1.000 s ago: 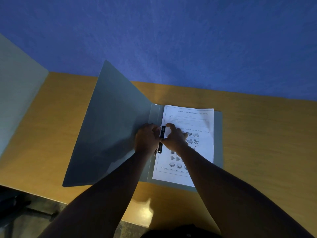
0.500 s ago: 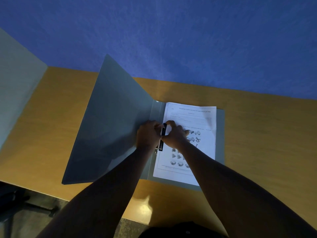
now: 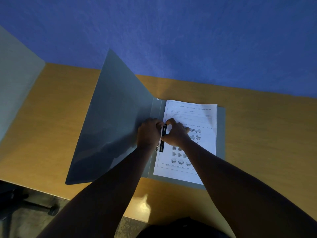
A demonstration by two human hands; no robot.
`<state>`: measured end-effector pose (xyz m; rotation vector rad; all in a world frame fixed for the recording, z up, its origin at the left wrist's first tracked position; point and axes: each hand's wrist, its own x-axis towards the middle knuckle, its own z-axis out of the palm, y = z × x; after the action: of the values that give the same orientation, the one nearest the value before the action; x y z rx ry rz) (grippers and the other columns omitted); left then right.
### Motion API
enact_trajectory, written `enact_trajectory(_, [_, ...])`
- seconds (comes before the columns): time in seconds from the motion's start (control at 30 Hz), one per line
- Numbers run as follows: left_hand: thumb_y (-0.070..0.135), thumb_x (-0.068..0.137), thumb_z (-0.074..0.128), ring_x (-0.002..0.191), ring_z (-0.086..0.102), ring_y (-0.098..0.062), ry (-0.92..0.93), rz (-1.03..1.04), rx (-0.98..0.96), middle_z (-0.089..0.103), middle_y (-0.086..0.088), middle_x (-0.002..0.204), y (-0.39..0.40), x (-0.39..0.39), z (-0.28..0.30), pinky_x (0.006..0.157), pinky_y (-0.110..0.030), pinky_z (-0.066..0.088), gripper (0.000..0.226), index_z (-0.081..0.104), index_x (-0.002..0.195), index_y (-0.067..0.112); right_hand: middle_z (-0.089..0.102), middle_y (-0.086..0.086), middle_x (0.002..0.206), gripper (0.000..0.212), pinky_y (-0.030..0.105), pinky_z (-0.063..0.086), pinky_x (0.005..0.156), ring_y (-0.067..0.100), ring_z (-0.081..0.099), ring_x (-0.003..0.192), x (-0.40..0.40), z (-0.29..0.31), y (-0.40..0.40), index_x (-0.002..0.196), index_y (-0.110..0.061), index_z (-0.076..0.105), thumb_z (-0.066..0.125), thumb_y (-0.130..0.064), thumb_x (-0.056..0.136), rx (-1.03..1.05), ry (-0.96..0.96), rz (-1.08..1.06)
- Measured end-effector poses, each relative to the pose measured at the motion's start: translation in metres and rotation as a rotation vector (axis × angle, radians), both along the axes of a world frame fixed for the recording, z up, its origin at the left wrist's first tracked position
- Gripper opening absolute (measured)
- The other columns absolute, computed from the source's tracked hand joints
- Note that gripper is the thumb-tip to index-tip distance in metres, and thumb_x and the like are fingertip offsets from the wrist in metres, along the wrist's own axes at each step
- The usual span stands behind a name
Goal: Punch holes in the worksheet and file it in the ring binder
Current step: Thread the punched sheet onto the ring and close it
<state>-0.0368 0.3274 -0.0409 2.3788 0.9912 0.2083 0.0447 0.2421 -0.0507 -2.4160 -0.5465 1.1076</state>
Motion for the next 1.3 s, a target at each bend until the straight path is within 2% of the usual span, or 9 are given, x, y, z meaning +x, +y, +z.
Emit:
enact_trajectory(0.3, [0.023, 0.094, 0.062, 0.083, 0.070, -0.021, 0.000, 0.014, 0.014, 0.073, -0.002, 0.093, 0.000, 0.000, 0.000, 0.067, -0.021, 0.047, 0.015, 0.076, 0.097, 0.018, 0.053, 0.009, 0.120, 0.056, 0.043, 0.033, 0.082, 0.035, 0.041, 0.123, 0.001, -0.007, -0.001, 0.126, -0.035, 0.040, 0.065, -0.037, 0.076, 0.010, -0.026, 0.043])
enact_trajectory(0.47, [0.025, 0.093, 0.063, 0.083, 0.070, -0.020, 0.039, 0.018, 0.025, 0.072, -0.001, 0.093, -0.001, 0.001, 0.002, 0.069, -0.026, 0.052, 0.015, 0.076, 0.097, 0.019, 0.052, 0.010, 0.123, 0.057, 0.049, 0.036, 0.091, 0.037, 0.041, 0.125, -0.001, -0.007, 0.000, 0.126, -0.035, 0.039, 0.067, -0.037, 0.076, -0.003, -0.043, 0.055])
enact_trajectory(0.63, [0.032, 0.092, 0.060, 0.083, 0.070, -0.019, 0.143, 0.031, 0.058, 0.074, 0.001, 0.089, 0.000, 0.005, 0.009, 0.066, -0.025, 0.047, 0.020, 0.076, 0.093, 0.021, 0.056, 0.009, 0.121, 0.066, 0.038, 0.030, 0.088, 0.035, 0.044, 0.124, 0.001, -0.005, -0.004, 0.135, -0.027, 0.037, 0.067, -0.033, 0.077, 0.023, -0.003, 0.024])
enact_trajectory(0.73, [0.027, 0.091, 0.057, 0.084, 0.070, -0.020, 0.207, 0.007, 0.110, 0.074, 0.001, 0.087, 0.004, 0.010, 0.018, 0.066, -0.027, 0.047, 0.021, 0.075, 0.087, 0.018, 0.060, 0.008, 0.121, 0.074, 0.044, 0.028, 0.107, 0.031, 0.052, 0.121, 0.002, 0.003, -0.003, 0.137, -0.022, 0.032, 0.071, -0.038, 0.077, -0.008, -0.008, 0.037])
enact_trajectory(0.8, [0.023, 0.088, 0.056, 0.082, 0.069, -0.020, 0.213, -0.031, 0.154, 0.072, 0.001, 0.082, 0.006, 0.014, 0.024, 0.065, -0.027, 0.047, 0.020, 0.075, 0.083, 0.017, 0.060, 0.009, 0.120, 0.076, 0.048, 0.031, 0.111, 0.030, 0.054, 0.118, 0.003, 0.008, -0.003, 0.137, -0.020, 0.029, 0.072, -0.035, 0.077, -0.016, 0.008, 0.044])
enact_trajectory(0.9, [0.019, 0.082, 0.054, 0.077, 0.064, -0.022, 0.183, -0.100, 0.276, 0.067, -0.001, 0.074, 0.008, 0.025, 0.041, 0.058, -0.027, 0.040, 0.019, 0.071, 0.076, 0.014, 0.057, 0.010, 0.121, 0.076, 0.047, 0.040, 0.106, 0.031, 0.054, 0.119, 0.005, 0.012, -0.006, 0.138, -0.017, 0.027, 0.071, -0.029, 0.078, -0.017, 0.028, 0.040])
enact_trajectory(1.0, [0.022, 0.082, 0.057, 0.080, 0.059, -0.023, 0.103, -0.128, 0.440, 0.065, 0.000, 0.076, 0.012, 0.040, 0.067, 0.058, -0.029, 0.044, 0.016, 0.072, 0.079, 0.017, 0.051, 0.011, 0.131, 0.080, 0.045, 0.043, 0.104, 0.032, 0.049, 0.124, 0.003, 0.017, -0.010, 0.142, -0.015, 0.026, 0.071, -0.028, 0.077, -0.035, 0.036, 0.047])
enact_trajectory(1.2, [0.026, 0.078, 0.065, 0.095, 0.058, -0.027, -0.053, -0.161, 0.589, 0.067, 0.000, 0.086, 0.039, 0.060, 0.118, 0.074, -0.035, 0.045, 0.012, 0.073, 0.086, 0.021, 0.045, 0.009, 0.139, 0.086, 0.040, 0.061, 0.077, 0.033, 0.058, 0.112, 0.002, 0.029, -0.023, 0.144, -0.020, 0.026, 0.070, -0.029, 0.071, -0.066, 0.084, 0.024])
enact_trajectory(1.3, [0.027, 0.075, 0.068, 0.103, 0.058, -0.027, -0.111, -0.128, 0.676, 0.067, 0.000, 0.099, 0.052, 0.063, 0.141, 0.085, -0.039, 0.042, 0.019, 0.074, 0.093, 0.021, 0.049, 0.008, 0.133, 0.080, 0.040, 0.061, 0.077, 0.030, 0.058, 0.110, 0.003, 0.029, -0.027, 0.137, -0.018, 0.034, 0.070, -0.033, 0.068, -0.081, 0.084, 0.051])
